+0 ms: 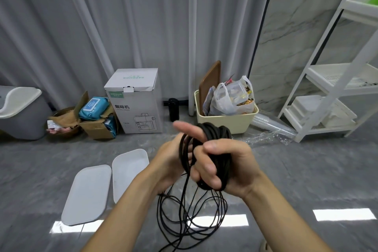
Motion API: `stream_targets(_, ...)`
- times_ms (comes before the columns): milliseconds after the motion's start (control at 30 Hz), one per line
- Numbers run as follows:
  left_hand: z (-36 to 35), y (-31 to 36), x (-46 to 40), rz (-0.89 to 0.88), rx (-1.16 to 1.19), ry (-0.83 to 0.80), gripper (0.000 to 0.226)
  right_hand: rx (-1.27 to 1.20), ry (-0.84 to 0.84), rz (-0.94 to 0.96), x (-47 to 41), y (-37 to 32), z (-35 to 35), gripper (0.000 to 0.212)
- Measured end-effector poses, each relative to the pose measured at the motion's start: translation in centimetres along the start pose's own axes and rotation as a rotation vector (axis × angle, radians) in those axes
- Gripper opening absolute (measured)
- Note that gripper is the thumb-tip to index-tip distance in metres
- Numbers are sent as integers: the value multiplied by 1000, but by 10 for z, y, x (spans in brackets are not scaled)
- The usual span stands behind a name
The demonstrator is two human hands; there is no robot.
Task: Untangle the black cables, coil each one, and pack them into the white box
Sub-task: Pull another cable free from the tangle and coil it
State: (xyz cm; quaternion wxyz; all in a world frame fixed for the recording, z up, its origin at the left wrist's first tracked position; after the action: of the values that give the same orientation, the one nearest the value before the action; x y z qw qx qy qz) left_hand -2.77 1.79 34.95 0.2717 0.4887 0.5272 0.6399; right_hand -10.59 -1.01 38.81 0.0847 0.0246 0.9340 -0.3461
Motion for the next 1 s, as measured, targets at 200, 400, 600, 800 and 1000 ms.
stream_targets(200,-14,-17,-5,63,73,-164,49,-142,328,300,-3,-23,19,57)
stream_targets(400,-9,-22,1,140,-368,-122,77,37,750,428,19,-49,51,66)
stream_targets(600,10,20,9,-191,-689,183,69,558,966,110,37,-47,73,53)
stream_targets(800,12,34,10,-330,-593,240,67,598,619,-394,28,-5,49,30)
stream_targets(1000,21,31,2,-348,-440,291,69,386,239,-627,25,30,30,100)
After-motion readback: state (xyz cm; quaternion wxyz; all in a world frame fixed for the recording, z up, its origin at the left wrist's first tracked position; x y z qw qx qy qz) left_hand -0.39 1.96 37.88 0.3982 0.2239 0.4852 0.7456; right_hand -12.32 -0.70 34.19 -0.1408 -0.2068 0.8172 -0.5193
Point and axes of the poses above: each hand's wrist, its own x-axis away from the middle knuckle, its own z-axis out of the back of the hand, y = z × x, the point moved 6 cm from there along -x, towards the middle knuckle, and after that the axes turned 5 degrees about -x, right-handed, at the moved point
